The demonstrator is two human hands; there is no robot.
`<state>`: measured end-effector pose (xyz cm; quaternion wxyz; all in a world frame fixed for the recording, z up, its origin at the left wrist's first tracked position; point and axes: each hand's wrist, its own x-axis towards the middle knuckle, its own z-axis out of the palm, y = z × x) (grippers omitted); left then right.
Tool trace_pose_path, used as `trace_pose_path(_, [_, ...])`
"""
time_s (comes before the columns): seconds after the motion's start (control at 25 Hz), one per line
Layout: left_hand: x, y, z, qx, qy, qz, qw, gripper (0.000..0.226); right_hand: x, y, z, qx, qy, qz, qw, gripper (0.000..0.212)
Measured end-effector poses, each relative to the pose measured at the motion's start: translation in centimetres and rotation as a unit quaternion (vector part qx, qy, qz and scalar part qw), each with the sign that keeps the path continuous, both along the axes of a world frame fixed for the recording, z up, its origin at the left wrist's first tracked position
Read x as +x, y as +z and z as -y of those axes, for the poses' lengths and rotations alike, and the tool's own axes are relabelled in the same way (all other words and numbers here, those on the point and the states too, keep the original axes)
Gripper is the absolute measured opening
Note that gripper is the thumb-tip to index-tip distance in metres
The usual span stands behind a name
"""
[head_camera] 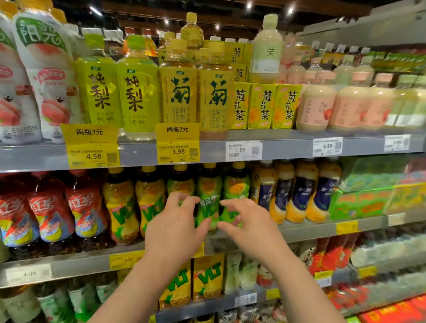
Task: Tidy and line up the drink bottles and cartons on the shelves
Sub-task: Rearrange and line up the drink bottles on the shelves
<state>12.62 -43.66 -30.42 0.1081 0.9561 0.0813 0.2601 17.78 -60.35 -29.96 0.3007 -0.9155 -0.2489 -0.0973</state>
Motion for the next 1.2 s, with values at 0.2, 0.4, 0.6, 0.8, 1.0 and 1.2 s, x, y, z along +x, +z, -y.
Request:
trace_pose_path(0.2, [0.3,0.7,8.9,-0.033,-0.048,0.007,0.998,0.052,-1.0,0.2,9.9,0.014,-0.020,-0.013,1.000,0.042])
trace_pose_path(0.4, [0.9,3.0,18.0,-0.024,-0.075,0.037,0.996,0.048,-2.1,0.4,20.4,0.016,-0.051,-0.004,0.999,0.041])
trace_pose_path(0.6, [0.9,4.2,25.1,-0.039,-0.109,0.056,0.992,0.045,-2.7,1.2,27.7,0.017,-0.067,0.000,0.998,0.041])
trace_pose_path(0.8, [2.2,5.4,29.2,-0.042,-0.128,0.076,0.988,0.044,-1.9,2.0,32.0,0.039,-0.074,0.008,0.996,0.039])
trace_pose_path(1.0, [6.1,7.0,32.0,-0.038,-0.150,0.115,0.981,0.041,2.0,3.2,34.9,0.044,-0.075,0.015,0.996,0.038])
trace_pose_path(1.2, [11.7,11.3,31.7,-0.043,-0.138,0.208,0.967,0.038,8.3,5.9,37.0,0.038,-0.069,0.053,0.996,0.036])
